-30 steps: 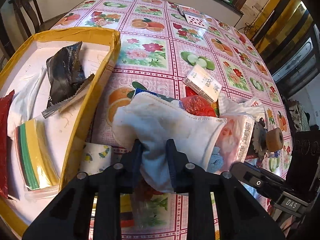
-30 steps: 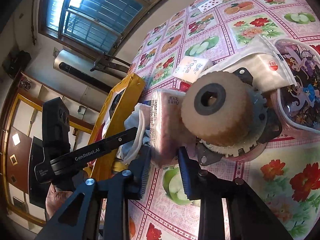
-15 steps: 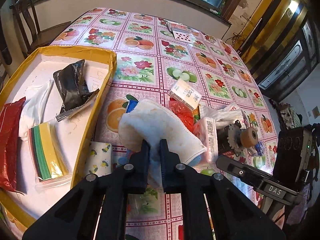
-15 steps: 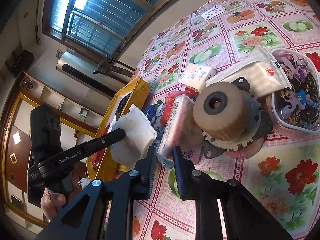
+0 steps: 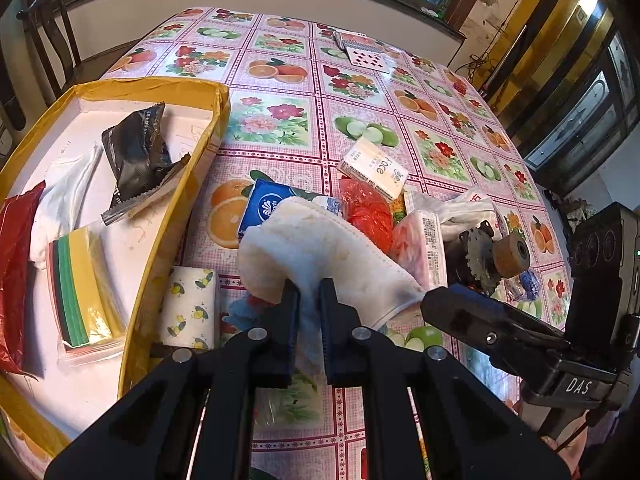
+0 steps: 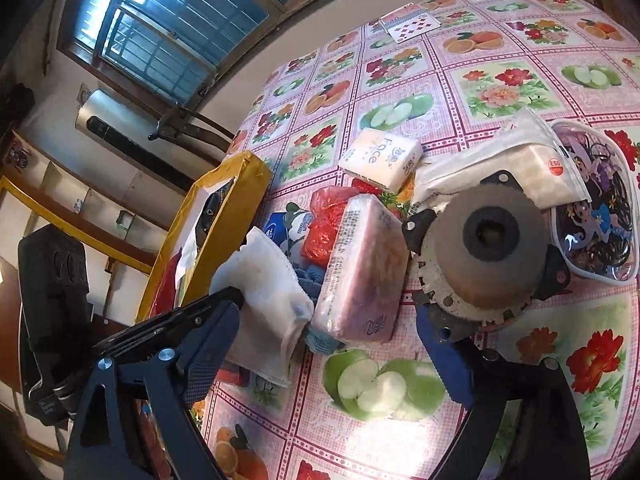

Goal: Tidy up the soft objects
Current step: 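Grasp the white cloth with the left gripper while the right gripper grasps the pink tissue pack, then drop the white cloth and pink tissue pack into the yellow box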

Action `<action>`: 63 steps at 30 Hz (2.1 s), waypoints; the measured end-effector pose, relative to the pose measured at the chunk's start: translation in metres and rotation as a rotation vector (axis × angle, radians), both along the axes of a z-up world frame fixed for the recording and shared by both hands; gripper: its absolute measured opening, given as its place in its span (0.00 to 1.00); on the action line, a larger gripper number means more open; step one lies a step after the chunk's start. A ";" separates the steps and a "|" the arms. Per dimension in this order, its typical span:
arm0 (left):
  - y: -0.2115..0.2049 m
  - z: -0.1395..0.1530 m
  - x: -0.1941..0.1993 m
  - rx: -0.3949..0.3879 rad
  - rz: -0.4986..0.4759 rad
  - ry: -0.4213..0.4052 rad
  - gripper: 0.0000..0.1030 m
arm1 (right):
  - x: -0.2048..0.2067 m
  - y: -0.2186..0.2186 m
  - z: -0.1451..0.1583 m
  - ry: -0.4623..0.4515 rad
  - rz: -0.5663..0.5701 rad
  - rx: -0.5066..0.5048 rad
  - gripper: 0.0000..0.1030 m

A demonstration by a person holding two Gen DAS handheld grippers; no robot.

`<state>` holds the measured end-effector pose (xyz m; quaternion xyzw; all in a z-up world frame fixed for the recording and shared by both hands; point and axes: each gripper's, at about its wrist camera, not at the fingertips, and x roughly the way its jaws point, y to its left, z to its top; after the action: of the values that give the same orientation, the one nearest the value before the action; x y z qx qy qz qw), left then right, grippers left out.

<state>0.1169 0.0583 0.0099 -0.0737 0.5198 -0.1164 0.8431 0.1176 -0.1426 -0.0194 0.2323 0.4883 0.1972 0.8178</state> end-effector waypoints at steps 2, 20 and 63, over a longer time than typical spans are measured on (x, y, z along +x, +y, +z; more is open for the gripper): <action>0.001 -0.001 0.001 0.001 0.001 0.002 0.08 | 0.004 0.002 -0.001 0.015 -0.015 -0.011 0.88; 0.018 0.008 -0.005 -0.045 0.016 -0.015 0.08 | -0.011 -0.030 0.001 0.004 -0.051 0.129 0.24; 0.181 0.048 -0.022 0.077 0.336 -0.199 0.57 | 0.015 0.158 0.056 -0.095 0.296 0.138 0.54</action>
<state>0.0948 0.2390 0.0583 -0.1152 0.4182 0.0391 0.9002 0.1327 0.0156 0.0364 0.2037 0.4633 0.3593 0.7841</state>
